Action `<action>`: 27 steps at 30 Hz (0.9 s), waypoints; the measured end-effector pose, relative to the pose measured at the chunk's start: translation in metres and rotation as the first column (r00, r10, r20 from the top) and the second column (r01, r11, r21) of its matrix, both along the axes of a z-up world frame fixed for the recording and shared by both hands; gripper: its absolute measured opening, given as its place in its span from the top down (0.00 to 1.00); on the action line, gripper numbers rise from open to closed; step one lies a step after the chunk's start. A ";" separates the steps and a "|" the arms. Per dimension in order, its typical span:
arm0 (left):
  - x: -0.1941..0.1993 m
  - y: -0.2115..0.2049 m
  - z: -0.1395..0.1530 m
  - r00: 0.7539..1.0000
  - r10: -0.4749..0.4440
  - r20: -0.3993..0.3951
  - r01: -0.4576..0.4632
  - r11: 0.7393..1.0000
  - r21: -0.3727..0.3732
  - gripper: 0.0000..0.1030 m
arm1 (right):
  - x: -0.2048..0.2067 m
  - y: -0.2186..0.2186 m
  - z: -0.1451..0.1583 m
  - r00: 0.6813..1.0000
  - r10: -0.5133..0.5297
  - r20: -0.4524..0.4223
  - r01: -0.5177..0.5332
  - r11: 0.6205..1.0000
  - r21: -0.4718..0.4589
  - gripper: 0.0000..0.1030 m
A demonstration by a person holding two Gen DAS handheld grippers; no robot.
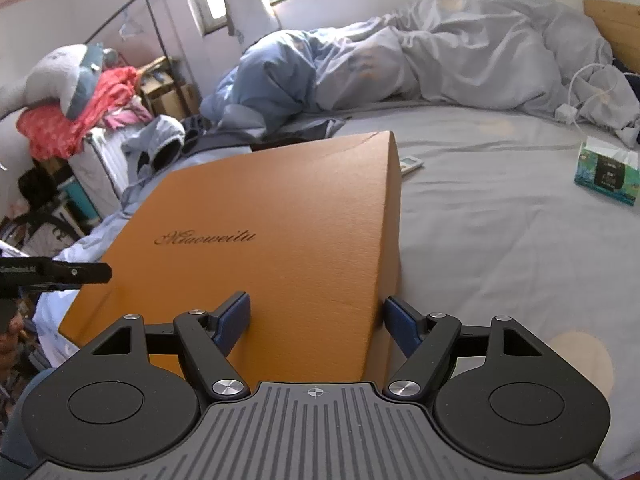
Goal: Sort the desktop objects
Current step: 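Lower the orange lid onto the open box with both grippers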
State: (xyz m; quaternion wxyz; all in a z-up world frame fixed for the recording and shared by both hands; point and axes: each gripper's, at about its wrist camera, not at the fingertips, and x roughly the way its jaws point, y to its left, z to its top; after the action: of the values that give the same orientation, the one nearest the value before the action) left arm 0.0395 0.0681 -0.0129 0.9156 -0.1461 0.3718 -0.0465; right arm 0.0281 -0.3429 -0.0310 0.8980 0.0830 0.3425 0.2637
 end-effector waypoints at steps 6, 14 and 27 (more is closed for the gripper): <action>-0.003 0.000 0.002 1.000 0.008 0.009 -0.008 1.000 -0.004 0.26 | -0.002 0.002 0.004 1.000 -0.002 0.013 0.003 1.000 -0.008 0.26; -0.006 0.004 0.008 0.999 0.028 0.030 -0.028 1.000 -0.010 0.26 | -0.002 0.004 0.007 1.000 0.003 0.012 -0.003 1.000 0.001 0.26; -0.002 0.003 0.001 1.000 0.014 -0.016 -0.014 1.000 0.018 0.26 | -0.003 0.013 0.001 1.000 0.015 -0.006 -0.016 0.999 -0.049 0.25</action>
State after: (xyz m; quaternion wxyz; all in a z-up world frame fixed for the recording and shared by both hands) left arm 0.0380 0.0711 -0.0115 0.9141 -0.1409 0.3786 -0.0355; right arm 0.0249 -0.3303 -0.0297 0.8967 0.0589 0.3520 0.2618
